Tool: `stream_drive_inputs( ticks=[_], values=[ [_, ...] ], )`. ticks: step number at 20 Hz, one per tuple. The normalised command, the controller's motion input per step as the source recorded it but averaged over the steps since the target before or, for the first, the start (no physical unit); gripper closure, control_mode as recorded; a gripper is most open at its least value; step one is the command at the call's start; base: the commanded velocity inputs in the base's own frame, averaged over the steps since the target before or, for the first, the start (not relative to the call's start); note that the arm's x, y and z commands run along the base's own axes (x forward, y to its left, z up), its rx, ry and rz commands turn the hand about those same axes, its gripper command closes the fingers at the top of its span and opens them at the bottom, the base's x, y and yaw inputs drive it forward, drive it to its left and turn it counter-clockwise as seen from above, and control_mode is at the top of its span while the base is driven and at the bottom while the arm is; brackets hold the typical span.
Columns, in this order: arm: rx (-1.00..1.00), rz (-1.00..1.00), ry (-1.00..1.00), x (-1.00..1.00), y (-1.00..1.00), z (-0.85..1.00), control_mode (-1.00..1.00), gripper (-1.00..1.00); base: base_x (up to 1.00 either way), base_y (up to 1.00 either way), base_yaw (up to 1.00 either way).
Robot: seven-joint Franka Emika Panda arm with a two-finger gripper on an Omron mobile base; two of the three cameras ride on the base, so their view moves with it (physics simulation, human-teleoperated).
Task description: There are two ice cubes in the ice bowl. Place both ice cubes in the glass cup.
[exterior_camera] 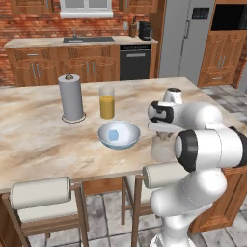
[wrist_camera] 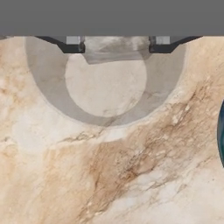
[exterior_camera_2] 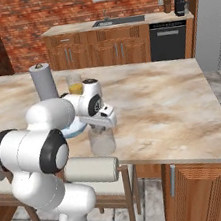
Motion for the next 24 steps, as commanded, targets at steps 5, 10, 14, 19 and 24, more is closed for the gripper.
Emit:
stream_drive_inputs(
  ticks=[5,10,14,19,24],
  values=[
    [0.0,0.0,0.0,0.02,0.01,-0.04,-1.0,-1.0,0.0,0.0,0.0],
    [0.0,0.0,0.02,0.04,0.01,0.0,-1.0,-1.0,0.0,0.0,0.0],
    [0.0,0.0,0.01,0.06,0.0,0.0,-1.0,-1.0,0.0,0.0,0.0],
    [0.01,0.0,-0.05,-0.05,0.01,0.32,-1.0,-1.0,0.0,0.0,0.0],
    [0.11,-0.01,-0.09,-0.28,0.72,0.52,-1.0,-1.0,0.0,0.0,0.0]
  ],
)
